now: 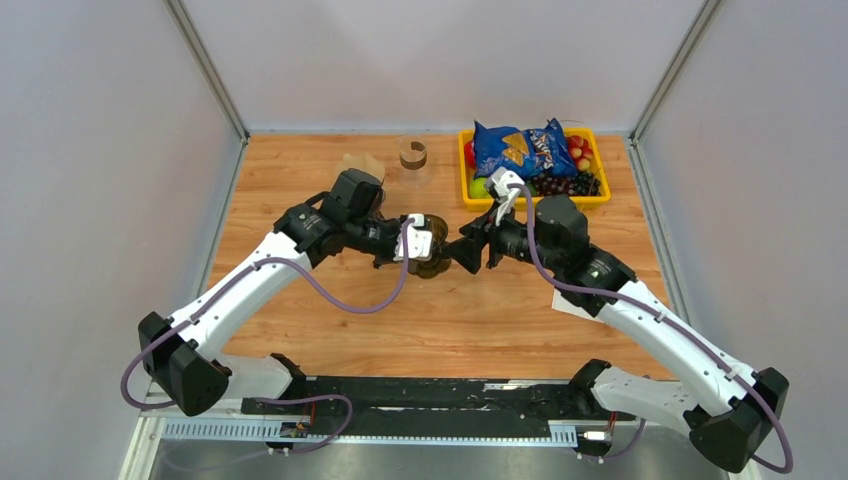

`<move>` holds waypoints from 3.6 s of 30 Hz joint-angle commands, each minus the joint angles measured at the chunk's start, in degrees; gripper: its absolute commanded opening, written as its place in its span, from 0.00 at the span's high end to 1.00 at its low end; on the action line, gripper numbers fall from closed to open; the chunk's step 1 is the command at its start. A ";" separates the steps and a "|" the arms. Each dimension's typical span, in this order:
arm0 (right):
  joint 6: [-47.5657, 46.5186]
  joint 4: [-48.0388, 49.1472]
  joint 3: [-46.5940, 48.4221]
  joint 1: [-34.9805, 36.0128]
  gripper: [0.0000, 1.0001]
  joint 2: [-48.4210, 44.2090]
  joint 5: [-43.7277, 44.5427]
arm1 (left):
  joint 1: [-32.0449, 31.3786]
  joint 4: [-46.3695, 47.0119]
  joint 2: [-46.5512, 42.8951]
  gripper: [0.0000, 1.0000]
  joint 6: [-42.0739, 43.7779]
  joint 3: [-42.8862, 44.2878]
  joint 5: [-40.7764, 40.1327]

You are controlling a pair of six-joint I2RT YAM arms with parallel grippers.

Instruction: Place the coffee filter in the dripper

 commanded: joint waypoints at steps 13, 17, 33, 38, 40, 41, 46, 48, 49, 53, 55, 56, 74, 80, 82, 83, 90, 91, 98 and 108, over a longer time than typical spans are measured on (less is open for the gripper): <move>-4.47 -15.38 12.34 3.72 0.53 10.91 11.70 | -2.80 -0.01 4.26 1.00 -2.51 6.40 -4.72; -4.61 -15.90 12.92 4.12 0.63 11.71 13.09 | -3.71 -0.06 4.61 1.00 -1.73 6.42 -5.61; -1.94 -16.36 12.91 4.99 1.00 12.38 19.08 | -4.76 3.67 3.46 0.71 -4.66 5.56 -5.47; -1.21 -15.00 11.42 4.97 1.00 10.45 21.30 | -4.76 6.56 2.16 0.57 -6.36 4.40 -4.94; -1.02 -13.73 10.58 5.00 1.00 9.86 21.82 | -4.76 6.80 1.91 0.48 -6.60 4.44 -4.49; -1.03 -13.23 10.30 4.94 1.00 9.52 22.80 | -4.76 7.03 1.78 0.28 -7.37 4.41 -4.57; -0.68 -10.91 9.74 4.95 1.00 8.59 28.12 | -4.76 13.22 -1.63 0.00 -13.14 3.30 -5.63; -0.42 -9.91 9.52 4.98 1.00 8.42 30.13 | -4.76 17.57 -4.11 0.00 -16.65 1.75 -6.71; -0.22 -9.43 9.39 4.93 1.00 8.44 32.20 | -4.76 19.44 -5.14 0.00 -20.23 1.13 -7.39; 0.50 -5.72 9.17 4.99 1.00 8.39 39.81 | -4.74 31.45 -11.85 0.00 -34.14 -4.11 -14.90; 0.08 -2.40 8.84 4.90 1.00 8.42 42.95 | -4.76 36.85 -15.40 0.00 -43.68 -7.20 -22.63; -0.51 -0.16 8.77 4.91 1.00 8.51 43.81 | -4.76 37.56 -17.81 0.00 -50.67 -8.01 -29.12; -16.88 29.77 23.82 -4.15 1.00 35.55 35.03 | 20.84 29.33 -33.21 0.00 -84.40 -30.91 -61.01; -15.26 27.40 34.69 -4.91 1.00 47.83 32.18 | 26.38 28.75 -32.44 0.00 -87.26 -35.88 -65.64; -13.41 26.56 37.13 -4.91 1.00 50.57 32.12 | 26.61 27.98 -32.56 0.00 -87.74 -36.80 -69.24; -13.05 26.55 38.03 -4.91 1.00 51.79 31.87 | 26.74 27.90 -32.59 0.00 -87.84 -36.95 -70.45; -14.67 23.11 47.79 -4.96 1.00 59.40 32.07 | 26.79 28.31 -32.69 0.00 -87.29 -37.67 -70.49; -15.14 22.73 48.57 -4.93 1.00 60.01 31.98 | 26.81 28.33 -32.70 0.00 -87.22 -37.74 -70.57; -16.00 18.54 53.32 -5.15 1.00 64.00 31.93 | 26.83 28.76 -32.80 0.00 -86.72 -38.08 -70.26; -16.26 13.92 56.54 -5.53 1.00 66.80 32.46 | 26.79 30.02 -31.77 0.00 -86.49 -38.75 -70.72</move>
